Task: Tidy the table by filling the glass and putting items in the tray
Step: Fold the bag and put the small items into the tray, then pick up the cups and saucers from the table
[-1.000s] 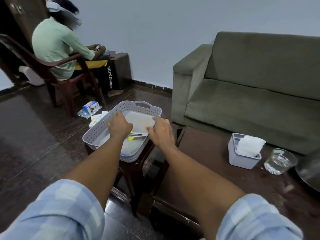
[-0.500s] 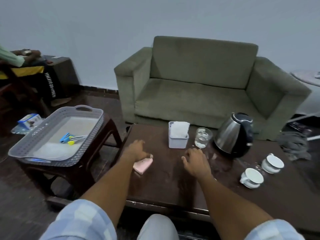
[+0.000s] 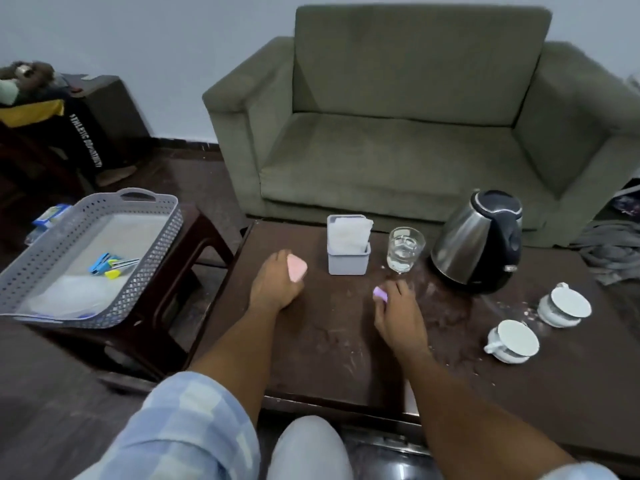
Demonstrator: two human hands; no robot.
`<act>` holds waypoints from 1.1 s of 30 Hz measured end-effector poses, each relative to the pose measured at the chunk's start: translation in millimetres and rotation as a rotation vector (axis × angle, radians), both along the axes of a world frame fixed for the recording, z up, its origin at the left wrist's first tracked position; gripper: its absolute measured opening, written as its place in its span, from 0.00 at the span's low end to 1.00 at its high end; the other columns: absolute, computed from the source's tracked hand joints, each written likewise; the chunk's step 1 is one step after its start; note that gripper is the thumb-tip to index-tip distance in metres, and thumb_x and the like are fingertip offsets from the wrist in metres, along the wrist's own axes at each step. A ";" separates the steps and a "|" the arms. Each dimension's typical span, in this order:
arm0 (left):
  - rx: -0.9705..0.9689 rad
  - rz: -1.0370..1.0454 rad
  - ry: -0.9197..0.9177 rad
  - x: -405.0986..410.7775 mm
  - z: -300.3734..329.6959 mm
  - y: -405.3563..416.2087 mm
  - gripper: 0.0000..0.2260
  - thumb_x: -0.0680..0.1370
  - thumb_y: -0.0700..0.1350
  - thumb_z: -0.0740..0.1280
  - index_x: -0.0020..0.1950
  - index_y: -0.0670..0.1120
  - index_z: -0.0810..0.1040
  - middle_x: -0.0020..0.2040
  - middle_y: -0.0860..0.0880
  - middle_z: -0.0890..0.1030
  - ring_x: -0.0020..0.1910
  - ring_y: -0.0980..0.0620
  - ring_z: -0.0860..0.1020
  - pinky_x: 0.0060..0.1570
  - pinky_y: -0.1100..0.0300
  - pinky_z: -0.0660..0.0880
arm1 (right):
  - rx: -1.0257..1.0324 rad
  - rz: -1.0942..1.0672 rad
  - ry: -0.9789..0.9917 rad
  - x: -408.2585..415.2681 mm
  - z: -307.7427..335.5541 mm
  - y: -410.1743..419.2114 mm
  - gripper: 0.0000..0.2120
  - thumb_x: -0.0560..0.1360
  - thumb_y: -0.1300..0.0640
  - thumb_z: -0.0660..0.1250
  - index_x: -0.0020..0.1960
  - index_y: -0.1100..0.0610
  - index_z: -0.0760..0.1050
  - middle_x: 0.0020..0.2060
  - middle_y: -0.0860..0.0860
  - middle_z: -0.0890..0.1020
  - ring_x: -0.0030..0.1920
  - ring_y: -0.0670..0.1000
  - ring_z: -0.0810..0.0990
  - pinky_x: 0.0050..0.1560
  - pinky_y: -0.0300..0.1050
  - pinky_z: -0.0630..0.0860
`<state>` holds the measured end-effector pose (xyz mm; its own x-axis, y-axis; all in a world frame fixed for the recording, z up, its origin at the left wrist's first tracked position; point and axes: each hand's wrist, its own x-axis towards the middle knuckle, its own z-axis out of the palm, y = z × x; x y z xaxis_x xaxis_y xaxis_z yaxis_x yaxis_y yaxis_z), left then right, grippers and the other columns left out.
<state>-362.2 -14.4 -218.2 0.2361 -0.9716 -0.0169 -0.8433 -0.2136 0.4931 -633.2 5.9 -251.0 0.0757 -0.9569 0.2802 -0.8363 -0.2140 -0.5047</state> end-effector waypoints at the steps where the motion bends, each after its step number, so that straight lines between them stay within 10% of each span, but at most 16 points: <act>1: -0.039 -0.018 -0.014 6.4 10.9 -6.1 0.33 0.72 0.53 0.74 0.75 0.47 0.70 0.66 0.44 0.76 0.66 0.40 0.76 0.64 0.45 0.76 | 0.004 0.021 -0.051 21.5 15.0 -14.1 0.02 0.79 0.60 0.68 0.51 0.58 0.76 0.49 0.56 0.77 0.49 0.60 0.79 0.51 0.54 0.77; 9: -0.112 0.303 -0.252 149.8 124.5 -9.8 0.31 0.74 0.55 0.71 0.77 0.52 0.69 0.66 0.46 0.78 0.63 0.40 0.77 0.59 0.43 0.71 | 0.202 0.299 -0.277 243.5 136.0 -48.3 0.06 0.75 0.62 0.68 0.52 0.59 0.81 0.49 0.58 0.79 0.49 0.60 0.80 0.53 0.55 0.77; 19: 0.149 0.680 -0.083 346.8 121.2 26.1 0.34 0.72 0.42 0.72 0.77 0.49 0.67 0.73 0.44 0.75 0.74 0.39 0.71 0.72 0.37 0.65 | 0.207 0.549 0.077 454.8 141.1 -63.5 0.09 0.79 0.50 0.67 0.46 0.55 0.82 0.45 0.55 0.86 0.56 0.62 0.77 0.55 0.55 0.71; 28: 0.154 0.590 -0.040 358.5 93.1 25.6 0.44 0.69 0.47 0.77 0.81 0.46 0.61 0.80 0.44 0.67 0.81 0.40 0.62 0.78 0.37 0.57 | 0.170 0.608 0.088 461.6 126.7 -67.3 0.15 0.78 0.47 0.70 0.60 0.55 0.82 0.56 0.52 0.85 0.61 0.60 0.77 0.57 0.57 0.75; 33: -0.105 0.427 -0.181 264.5 138.3 30.6 0.28 0.72 0.46 0.68 0.72 0.42 0.71 0.70 0.42 0.75 0.71 0.38 0.72 0.73 0.40 0.65 | 0.164 0.396 -0.034 349.0 158.8 -55.3 0.11 0.78 0.55 0.65 0.59 0.54 0.78 0.54 0.53 0.81 0.58 0.59 0.79 0.63 0.57 0.75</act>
